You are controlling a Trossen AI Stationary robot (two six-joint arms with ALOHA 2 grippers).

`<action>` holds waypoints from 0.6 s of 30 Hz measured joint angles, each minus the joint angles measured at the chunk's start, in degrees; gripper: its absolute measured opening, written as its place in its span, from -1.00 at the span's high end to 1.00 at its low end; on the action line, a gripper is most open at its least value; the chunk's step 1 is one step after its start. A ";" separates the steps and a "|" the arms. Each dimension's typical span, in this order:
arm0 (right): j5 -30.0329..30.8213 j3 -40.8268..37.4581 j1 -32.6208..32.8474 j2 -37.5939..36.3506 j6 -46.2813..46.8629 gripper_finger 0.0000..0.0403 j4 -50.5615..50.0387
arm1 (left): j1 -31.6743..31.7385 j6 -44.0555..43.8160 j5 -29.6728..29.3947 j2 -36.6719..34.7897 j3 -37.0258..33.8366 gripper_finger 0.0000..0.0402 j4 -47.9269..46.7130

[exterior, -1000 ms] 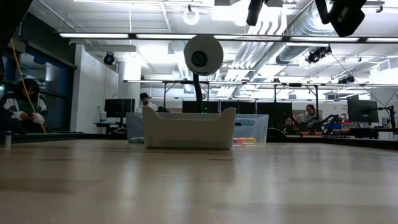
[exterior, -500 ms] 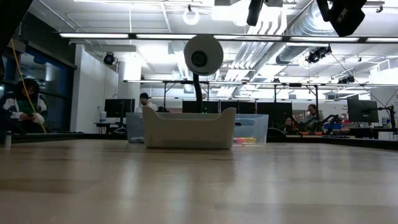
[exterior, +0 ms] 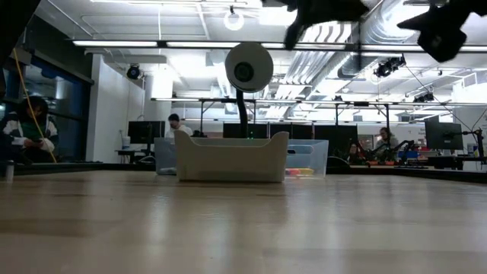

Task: Pick & Place Markers
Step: Put the medium black marker into the black bin

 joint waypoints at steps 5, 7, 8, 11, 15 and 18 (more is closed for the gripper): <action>-0.22 0.00 0.15 -3.18 5.06 0.23 -7.82 | 1.41 -1.15 -1.51 -2.85 0.03 0.85 -10.54; -0.22 0.00 0.17 -3.57 5.06 0.23 -8.37 | 1.68 -0.70 -2.74 -4.25 -0.04 0.85 -14.64; -0.20 0.00 0.17 -3.58 5.06 0.23 -8.40 | 1.85 -0.50 -3.45 -4.48 0.07 0.85 -15.27; -0.09 0.00 0.17 -3.46 5.06 0.23 -8.75 | 2.47 -0.46 -5.27 -5.06 -0.09 0.82 -20.50; -0.07 0.00 0.17 -3.45 5.10 0.23 -9.76 | 3.64 -0.14 -7.36 -6.58 0.21 0.82 -23.75; -0.07 0.00 0.17 -3.45 5.50 0.23 -11.06 | 4.28 0.25 -7.98 -8.21 -0.23 0.83 -30.44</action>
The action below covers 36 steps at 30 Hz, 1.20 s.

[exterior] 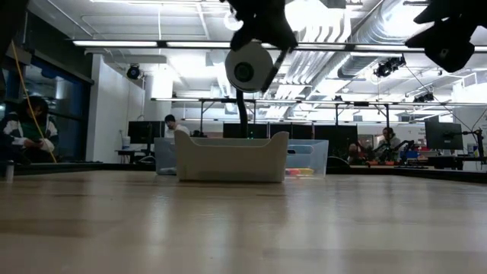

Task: Pick & Place Markers
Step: Put the medium black marker into the black bin

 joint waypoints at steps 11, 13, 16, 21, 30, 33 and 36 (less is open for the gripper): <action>0.38 0.00 0.00 0.00 2.53 0.23 -3.55 | 2.21 -1.66 -7.66 -9.68 -6.70 0.83 -8.31; 0.75 0.00 0.00 0.00 2.46 0.23 -3.63 | 2.12 -3.90 -9.61 -11.61 -9.67 0.83 -5.26; 0.83 0.00 0.00 0.00 2.24 0.22 -3.75 | 2.10 -6.55 -11.42 -17.04 -16.94 0.83 -6.59; 1.16 0.00 -0.11 0.00 2.08 0.22 -3.74 | 3.31 -11.68 -13.42 -24.95 -28.98 0.83 0.98; 1.65 0.00 -0.11 0.12 3.78 0.23 -3.28 | 18.67 -12.43 -6.22 -30.36 -38.85 0.83 8.27; 2.30 0.00 -0.11 0.20 4.54 0.23 -2.72 | 26.89 -10.15 0.46 -30.31 -39.02 0.83 9.52; 3.45 0.00 -0.11 0.18 4.67 0.23 -2.01 | 35.51 -10.53 7.75 -29.54 -38.89 0.83 9.90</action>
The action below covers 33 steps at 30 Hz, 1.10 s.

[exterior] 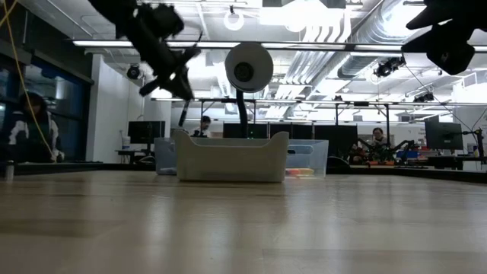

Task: Pick & Place Markers
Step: Put the medium black marker into the black bin

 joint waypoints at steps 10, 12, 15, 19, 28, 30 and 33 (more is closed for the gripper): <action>5.64 0.00 0.00 0.02 2.23 0.23 0.01 | 13.71 0.15 15.13 10.05 1.16 0.82 2.42; 6.79 0.00 0.00 0.02 2.76 0.23 -0.01 | 13.47 0.22 14.88 12.56 2.97 0.82 0.55; 7.72 0.00 0.00 0.02 2.99 0.23 -0.01 | 13.36 0.59 14.90 15.69 6.58 0.82 -2.70; 8.54 0.00 0.00 0.02 3.81 0.23 -0.04 | 13.49 1.30 12.92 20.23 12.12 0.82 -8.39; 8.72 0.00 -0.01 0.02 6.30 0.23 -1.36 | 13.45 1.93 9.98 25.06 20.05 0.82 -16.25; 8.73 0.00 -0.02 0.02 6.43 0.23 -1.40 | 13.44 1.42 9.68 25.74 20.11 0.82 -16.93; 8.72 0.00 0.00 0.02 6.43 0.23 -1.40 | 12.63 0.44 9.93 27.66 20.02 0.82 -18.96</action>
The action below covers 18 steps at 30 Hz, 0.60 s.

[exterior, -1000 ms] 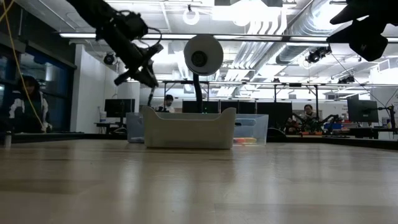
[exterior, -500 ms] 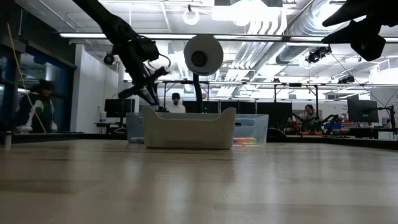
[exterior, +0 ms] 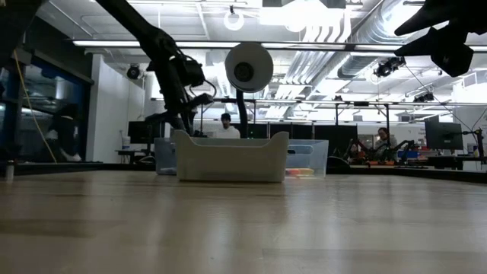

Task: Pick & Place Markers
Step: Put the medium black marker into the black bin

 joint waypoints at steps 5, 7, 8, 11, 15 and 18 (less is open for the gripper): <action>0.17 0.00 0.00 0.26 0.00 0.23 -0.02 | -1.41 0.85 -0.87 1.09 -0.02 0.82 -1.75; 0.01 0.00 -0.02 0.62 0.00 0.23 0.01 | -1.94 0.86 -2.81 1.39 -0.02 0.82 -1.32; -0.10 0.00 -0.01 0.84 0.00 0.23 0.06 | -2.30 0.84 -3.56 1.47 -0.02 0.82 -1.51; -0.24 0.00 -0.02 1.66 0.72 0.23 0.07 | -2.73 0.90 -3.93 1.45 -0.02 0.81 -1.50; -0.89 0.00 -0.02 2.93 1.70 0.23 0.05 | -2.59 0.90 -3.98 1.45 -0.02 0.69 -1.56; -1.94 -0.02 -0.01 3.74 2.07 0.23 0.11 | -2.58 0.98 -4.02 1.45 -0.02 0.59 -1.59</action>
